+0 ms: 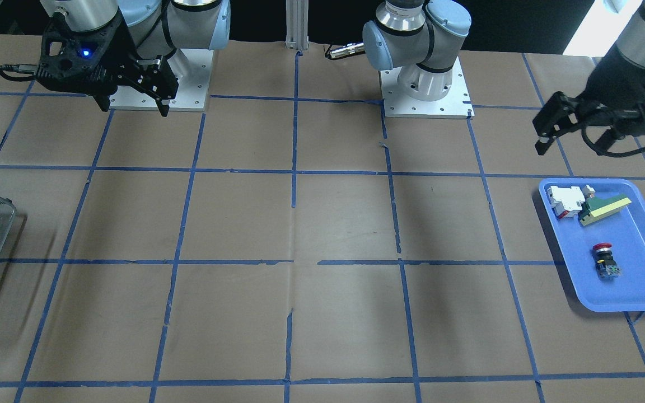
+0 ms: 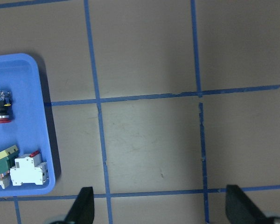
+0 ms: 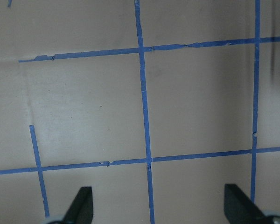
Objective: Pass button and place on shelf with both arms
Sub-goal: 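Move the left gripper over the blue tray toward the red button switch, then lower the left gripper and grasp the red button switch in the tray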
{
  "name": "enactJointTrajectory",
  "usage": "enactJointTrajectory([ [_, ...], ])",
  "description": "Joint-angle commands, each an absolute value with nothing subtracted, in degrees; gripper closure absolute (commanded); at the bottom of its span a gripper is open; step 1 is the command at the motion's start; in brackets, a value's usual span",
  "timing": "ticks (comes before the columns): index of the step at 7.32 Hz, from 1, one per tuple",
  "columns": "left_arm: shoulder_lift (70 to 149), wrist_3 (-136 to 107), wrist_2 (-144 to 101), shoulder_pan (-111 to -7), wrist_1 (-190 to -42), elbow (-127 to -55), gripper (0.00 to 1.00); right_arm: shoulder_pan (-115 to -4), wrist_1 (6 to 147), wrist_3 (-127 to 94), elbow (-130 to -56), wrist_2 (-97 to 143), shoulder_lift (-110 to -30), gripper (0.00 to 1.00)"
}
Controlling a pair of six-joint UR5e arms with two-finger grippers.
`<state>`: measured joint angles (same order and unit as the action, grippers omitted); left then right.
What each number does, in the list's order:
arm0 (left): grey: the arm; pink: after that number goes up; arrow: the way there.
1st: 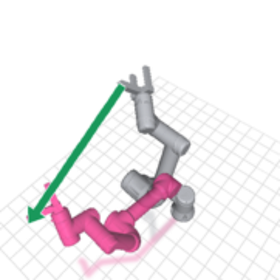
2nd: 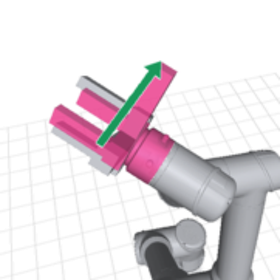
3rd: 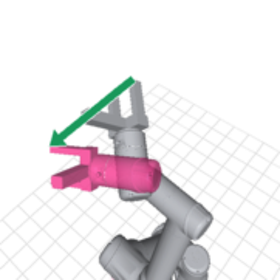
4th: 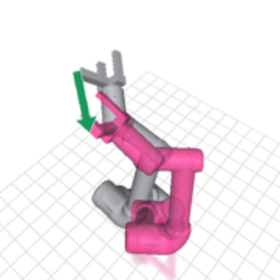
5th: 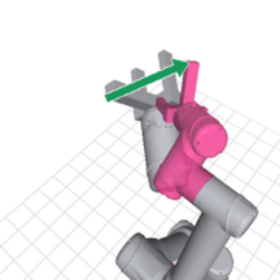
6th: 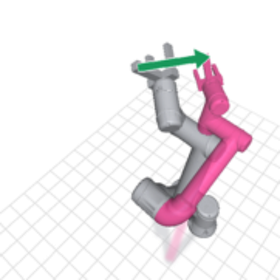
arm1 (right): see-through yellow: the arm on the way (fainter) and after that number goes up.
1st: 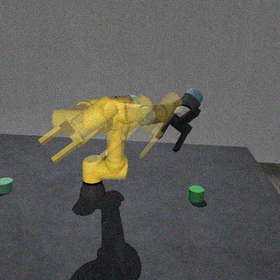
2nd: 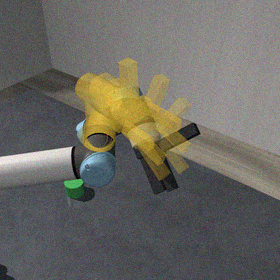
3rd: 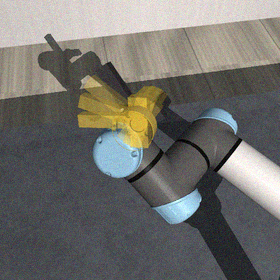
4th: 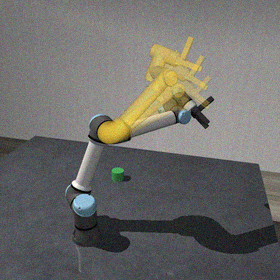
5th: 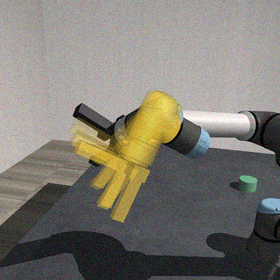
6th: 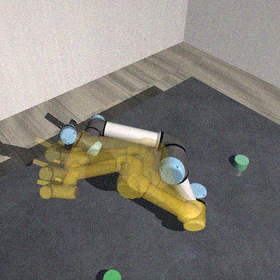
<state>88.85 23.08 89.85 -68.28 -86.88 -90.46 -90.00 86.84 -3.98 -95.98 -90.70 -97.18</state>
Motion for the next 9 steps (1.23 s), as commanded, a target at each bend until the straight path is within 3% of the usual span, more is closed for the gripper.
enactJointTrajectory([
  [1,90.6,39.7,84.6,-57.0,-75.7,-97.8,0.01,-90.0,87.4,-4.0,-96.0,-90.1,-97.2,0.00],
  [4,105.8,61.1,72.4,-41.0,-61.5,-100.1,0.01,-90.0,86.8,-4.0,-96.0,-90.9,-97.3,0.00],
  [7,117.5,69.8,70.9,-39.6,-44.8,-100.5,0.02,-90.0,87.0,-4.0,-96.0,-90.8,-97.2,0.00],
  [9,117.7,71.1,69.6,-39.5,-42.6,-104.5,0.03,-90.0,87.3,-4.0,-96.0,-90.7,-97.2,0.00],
])
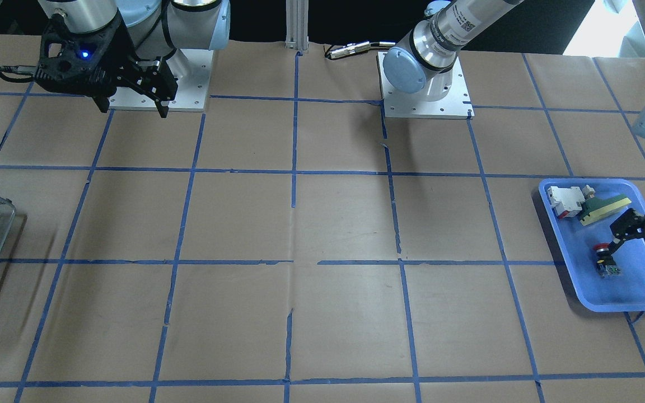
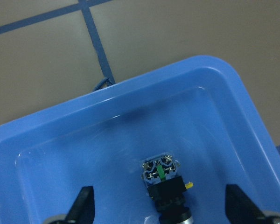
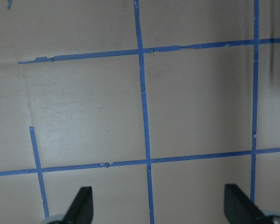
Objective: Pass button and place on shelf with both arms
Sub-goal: 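Lower the left gripper and grasp the red button switch in the tray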
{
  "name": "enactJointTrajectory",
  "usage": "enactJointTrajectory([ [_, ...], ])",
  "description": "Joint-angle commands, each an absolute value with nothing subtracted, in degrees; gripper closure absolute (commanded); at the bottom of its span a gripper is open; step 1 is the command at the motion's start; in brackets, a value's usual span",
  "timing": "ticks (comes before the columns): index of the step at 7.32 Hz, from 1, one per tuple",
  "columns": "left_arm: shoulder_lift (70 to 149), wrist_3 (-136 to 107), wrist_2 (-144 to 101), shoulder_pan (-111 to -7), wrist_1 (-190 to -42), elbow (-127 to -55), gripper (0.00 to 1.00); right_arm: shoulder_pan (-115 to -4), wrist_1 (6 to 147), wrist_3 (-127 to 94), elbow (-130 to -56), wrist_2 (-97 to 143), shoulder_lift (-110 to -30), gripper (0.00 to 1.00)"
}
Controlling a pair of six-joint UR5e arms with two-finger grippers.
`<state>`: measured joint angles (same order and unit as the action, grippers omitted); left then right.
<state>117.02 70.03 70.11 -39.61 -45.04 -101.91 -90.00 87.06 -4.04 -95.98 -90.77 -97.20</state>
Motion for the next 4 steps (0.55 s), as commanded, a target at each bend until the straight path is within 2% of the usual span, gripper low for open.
enactJointTrajectory([
  [1,117.5,71.2,69.8,-39.3,-35.3,-107.3,0.04,-89.9,87.2,-4.0,-96.0,-90.8,-97.1,0.00],
  [2,117.6,71.2,70.0,-39.3,-29.9,-109.8,0.04,-89.8,87.0,-4.1,-96.0,-90.8,-97.2,0.00],
  [4,117.7,71.2,70.1,-39.2,-29.5,-110.7,0.04,-89.8,87.1,-4.0,-96.0,-90.8,-97.3,0.00],
])
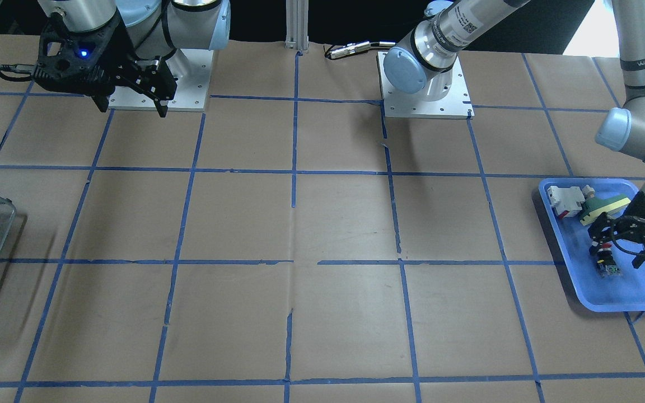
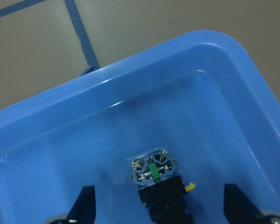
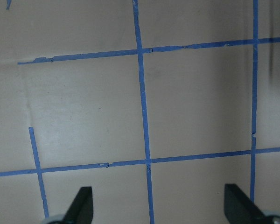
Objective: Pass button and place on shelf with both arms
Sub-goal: 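Lower the left gripper and grasp the red button switch in the tray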
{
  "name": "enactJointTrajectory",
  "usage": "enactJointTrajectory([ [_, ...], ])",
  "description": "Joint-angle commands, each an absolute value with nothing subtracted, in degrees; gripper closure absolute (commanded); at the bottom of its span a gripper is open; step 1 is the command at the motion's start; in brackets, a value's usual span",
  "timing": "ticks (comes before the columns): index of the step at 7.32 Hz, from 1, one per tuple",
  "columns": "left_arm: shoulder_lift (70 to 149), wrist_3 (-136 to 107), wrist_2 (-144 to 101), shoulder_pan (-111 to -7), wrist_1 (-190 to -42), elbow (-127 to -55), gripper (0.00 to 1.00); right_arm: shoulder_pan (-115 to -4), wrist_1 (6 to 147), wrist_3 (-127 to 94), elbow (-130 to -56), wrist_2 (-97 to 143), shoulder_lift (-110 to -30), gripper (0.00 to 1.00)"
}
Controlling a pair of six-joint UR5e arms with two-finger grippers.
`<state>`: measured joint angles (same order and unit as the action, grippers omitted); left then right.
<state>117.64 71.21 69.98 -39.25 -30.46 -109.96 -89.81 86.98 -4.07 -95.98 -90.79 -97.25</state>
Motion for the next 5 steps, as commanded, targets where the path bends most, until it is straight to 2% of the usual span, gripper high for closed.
enactJointTrajectory([
  [1,117.7,70.6,70.4,-39.2,-30.0,-110.8,0.06,-89.8,87.4,-4.1,-96.0,-90.7,-97.2,0.00],
  [2,117.8,68.4,70.6,-39.1,-29.8,-110.8,0.12,-89.8,87.6,-4.0,-96.0,-90.7,-97.1,0.00],
  [5,117.7,60.3,73.4,-39.1,-30.0,-111.1,0.12,-89.7,89.5,-3.9,-95.9,-89.9,-97.2,0.00],
])
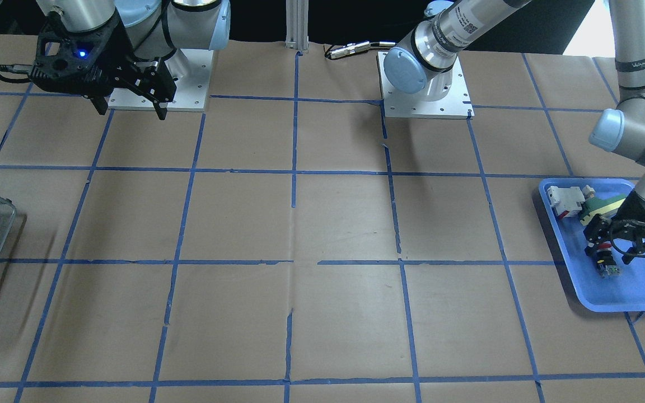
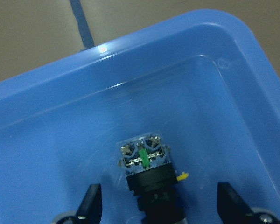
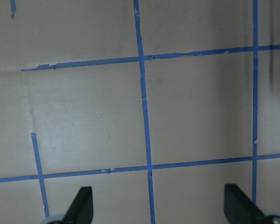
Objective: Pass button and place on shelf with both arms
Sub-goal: 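Lower the left gripper and grasp the red button switch in the tray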
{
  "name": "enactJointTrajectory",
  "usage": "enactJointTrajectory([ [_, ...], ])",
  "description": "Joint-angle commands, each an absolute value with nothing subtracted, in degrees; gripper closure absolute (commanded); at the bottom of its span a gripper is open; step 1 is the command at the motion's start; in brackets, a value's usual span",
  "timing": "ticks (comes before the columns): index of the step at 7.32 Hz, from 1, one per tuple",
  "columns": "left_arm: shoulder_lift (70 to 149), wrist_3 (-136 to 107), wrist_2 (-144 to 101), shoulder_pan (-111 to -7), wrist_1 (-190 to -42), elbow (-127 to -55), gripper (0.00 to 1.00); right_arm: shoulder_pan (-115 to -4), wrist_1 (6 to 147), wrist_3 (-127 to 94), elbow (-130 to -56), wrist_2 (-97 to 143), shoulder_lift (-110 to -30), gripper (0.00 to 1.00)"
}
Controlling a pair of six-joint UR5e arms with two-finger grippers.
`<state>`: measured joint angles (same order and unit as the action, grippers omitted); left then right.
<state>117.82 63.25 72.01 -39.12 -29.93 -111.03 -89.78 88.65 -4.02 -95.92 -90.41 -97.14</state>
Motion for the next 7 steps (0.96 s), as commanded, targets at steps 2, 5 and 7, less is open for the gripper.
enactJointTrajectory([
  [2,117.7,56.6,73.4,-39.1,-30.2,-111.1,0.11,-89.8,93.3,-3.9,-96.0,-89.7,-97.3,0.00],
  [5,117.4,54.9,73.4,-39.1,-30.8,-111.2,0.21,-89.8,93.6,-4.8,-96.0,-89.8,-97.0,0.00],
  [7,117.4,56.0,73.1,-39.0,-30.8,-111.3,0.34,-89.8,93.6,-4.7,-96.0,-89.7,-97.0,0.00],
])
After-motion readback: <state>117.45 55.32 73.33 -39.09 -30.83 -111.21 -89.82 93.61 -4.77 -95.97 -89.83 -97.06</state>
